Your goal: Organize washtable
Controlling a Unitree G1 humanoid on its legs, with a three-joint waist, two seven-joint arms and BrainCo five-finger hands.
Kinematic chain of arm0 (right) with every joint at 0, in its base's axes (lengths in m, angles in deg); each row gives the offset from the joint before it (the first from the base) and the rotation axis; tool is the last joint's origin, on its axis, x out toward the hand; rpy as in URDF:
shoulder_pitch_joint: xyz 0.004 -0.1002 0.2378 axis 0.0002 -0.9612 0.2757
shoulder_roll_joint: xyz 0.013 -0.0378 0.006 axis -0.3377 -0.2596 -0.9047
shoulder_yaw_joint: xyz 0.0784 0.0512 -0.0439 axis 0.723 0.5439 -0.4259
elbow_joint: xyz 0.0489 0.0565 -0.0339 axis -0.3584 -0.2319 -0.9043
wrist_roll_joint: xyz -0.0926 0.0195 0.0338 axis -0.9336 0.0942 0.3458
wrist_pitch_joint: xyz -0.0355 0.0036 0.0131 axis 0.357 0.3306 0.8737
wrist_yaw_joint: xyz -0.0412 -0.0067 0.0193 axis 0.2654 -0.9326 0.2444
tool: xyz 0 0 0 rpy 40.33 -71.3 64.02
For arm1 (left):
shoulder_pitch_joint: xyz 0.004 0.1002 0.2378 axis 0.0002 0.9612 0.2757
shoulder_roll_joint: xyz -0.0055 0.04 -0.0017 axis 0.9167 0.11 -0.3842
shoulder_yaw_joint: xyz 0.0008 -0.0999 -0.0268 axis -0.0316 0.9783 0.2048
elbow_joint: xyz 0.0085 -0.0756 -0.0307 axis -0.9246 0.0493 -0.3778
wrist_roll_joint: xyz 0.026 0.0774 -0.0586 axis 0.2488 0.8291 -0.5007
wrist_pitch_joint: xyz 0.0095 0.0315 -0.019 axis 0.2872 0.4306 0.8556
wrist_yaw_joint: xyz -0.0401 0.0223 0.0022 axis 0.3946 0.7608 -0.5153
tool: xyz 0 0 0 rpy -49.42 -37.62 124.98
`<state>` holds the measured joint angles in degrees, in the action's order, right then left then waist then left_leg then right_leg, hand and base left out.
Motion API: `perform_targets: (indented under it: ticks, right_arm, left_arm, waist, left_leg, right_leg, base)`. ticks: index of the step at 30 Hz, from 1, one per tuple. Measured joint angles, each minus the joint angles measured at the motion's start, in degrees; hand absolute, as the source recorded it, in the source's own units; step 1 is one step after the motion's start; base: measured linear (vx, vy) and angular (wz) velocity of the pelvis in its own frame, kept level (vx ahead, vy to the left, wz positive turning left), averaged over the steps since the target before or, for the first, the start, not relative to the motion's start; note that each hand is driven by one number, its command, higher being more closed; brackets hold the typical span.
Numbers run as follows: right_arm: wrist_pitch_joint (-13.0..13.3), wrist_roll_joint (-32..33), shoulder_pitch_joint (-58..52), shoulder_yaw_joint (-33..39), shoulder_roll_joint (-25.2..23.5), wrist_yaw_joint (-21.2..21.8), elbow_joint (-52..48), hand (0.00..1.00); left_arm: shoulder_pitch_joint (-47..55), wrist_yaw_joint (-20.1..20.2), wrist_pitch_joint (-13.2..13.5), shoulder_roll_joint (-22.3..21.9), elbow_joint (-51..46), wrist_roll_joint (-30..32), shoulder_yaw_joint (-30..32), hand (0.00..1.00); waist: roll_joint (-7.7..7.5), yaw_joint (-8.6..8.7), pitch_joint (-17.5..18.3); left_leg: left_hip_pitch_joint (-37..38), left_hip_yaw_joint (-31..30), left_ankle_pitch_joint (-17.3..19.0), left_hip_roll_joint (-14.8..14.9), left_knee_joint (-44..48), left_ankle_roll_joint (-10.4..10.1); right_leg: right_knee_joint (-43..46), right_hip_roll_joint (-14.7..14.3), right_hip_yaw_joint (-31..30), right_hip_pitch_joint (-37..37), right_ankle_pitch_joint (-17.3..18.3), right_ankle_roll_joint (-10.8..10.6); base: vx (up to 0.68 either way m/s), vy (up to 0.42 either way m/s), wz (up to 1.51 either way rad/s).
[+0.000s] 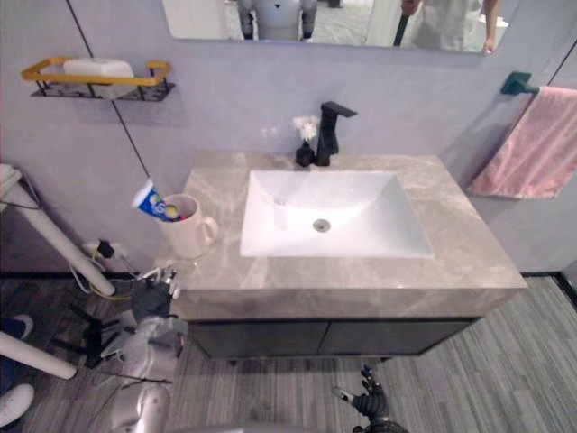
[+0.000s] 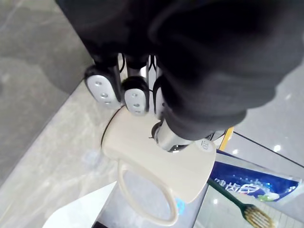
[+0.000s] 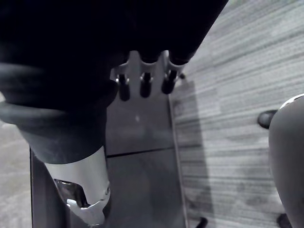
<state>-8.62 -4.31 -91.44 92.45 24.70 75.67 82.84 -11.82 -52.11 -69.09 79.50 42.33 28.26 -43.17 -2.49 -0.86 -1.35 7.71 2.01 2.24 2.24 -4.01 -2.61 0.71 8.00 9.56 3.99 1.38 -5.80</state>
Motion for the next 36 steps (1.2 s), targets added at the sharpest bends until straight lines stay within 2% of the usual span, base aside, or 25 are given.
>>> perform_targets:
  ticks: [13, 15, 20, 22, 29, 32, 36]
  right_arm:
    - [-0.1, 0.0, 1.8, 0.2, 0.6, 0.4, 2.7, 0.0]
    - [-0.1, -0.1, 2.1, 0.3, 0.8, 1.0, 2.7, 0.0]
    - [-0.1, -0.1, 2.7, 0.5, 0.7, 1.3, 2.7, 0.0]
    - [-0.1, -0.1, 2.7, 0.6, 0.7, 1.3, 2.7, 0.0]
    - [0.0, -0.1, 3.3, 0.7, 0.7, 2.5, 2.7, 0.0]
    - [0.0, -0.1, 3.0, 0.7, 0.7, 2.5, 2.7, 0.0]
    - [-0.1, -0.1, 1.9, 0.7, 0.7, 2.5, 2.7, 0.0]
  left_arm:
    - [-4.8, -0.1, -0.2, 4.3, 3.9, 3.3, 0.0, 1.0]
    - [-6.6, -0.1, -0.7, 4.8, 4.6, 4.0, 1.3, 1.0]
    - [-8.8, -0.1, -1.7, 6.4, 4.9, 7.7, 1.9, 1.0]
    - [-9.1, -0.1, -1.9, 6.4, 4.4, 8.3, 1.8, 1.0]
    - [-8.9, 0.0, -2.2, 6.4, 1.1, 9.3, 1.8, 1.0]
    - [-8.8, 0.0, -2.3, 6.4, 0.7, 9.4, 1.8, 1.0]
    - [-8.8, 0.0, -2.3, 6.4, 0.7, 9.4, 1.8, 1.0]
  waist:
    - [-0.44, 0.17, -0.1]
    - [-0.59, 0.44, -0.2]
    - [-1.17, 2.52, -0.4]
    - [-1.12, 3.09, -0.4]
    - [-0.95, 2.9, -0.6]
    - [-0.79, 2.92, -0.7]
    - [-0.69, 3.03, -0.8]
  left_leg:
    - [-1.0, 0.5, -1.4, -0.2, -1.2, -0.1]
    - [-1.2, 1.1, -1.4, -0.1, -1.2, -0.1]
    - [-1.9, 1.5, -1.3, -0.4, -1.2, 0.0]
    - [-1.8, 1.5, -1.3, -0.4, -1.2, 0.1]
    - [-1.5, 1.5, -1.2, -0.3, -1.1, 0.2]
    - [-1.4, 1.5, -1.1, -0.2, -0.9, 0.3]
    - [-1.1, 1.4, -1.1, -0.2, -1.0, 0.2]
  right_leg:
    - [-3.0, -0.2, -0.3, -0.5, -2.5, 0.1]
    - [-3.1, -0.3, -0.7, -1.1, -2.6, 0.3]
    - [-4.7, -0.3, -1.7, -1.4, -3.8, -0.2]
    - [-4.7, -0.3, -1.7, -1.4, -3.8, -0.2]
    - [-4.4, -0.3, -1.6, -1.3, -3.7, 0.0]
    - [-3.6, -0.3, -1.7, -1.2, -3.0, 0.8]
    - [-2.1, -0.3, -1.6, -1.5, -2.0, 0.6]
  base:
    - [-0.06, -0.025, -0.03]
    - [-0.04, -0.014, -0.14]
    - [0.01, -0.001, -0.09]
    - [0.05, 0.001, 0.01]
    - [-0.01, -0.014, 0.01]
    - [-0.08, -0.033, -0.01]
    - [-0.07, -0.037, 0.04]
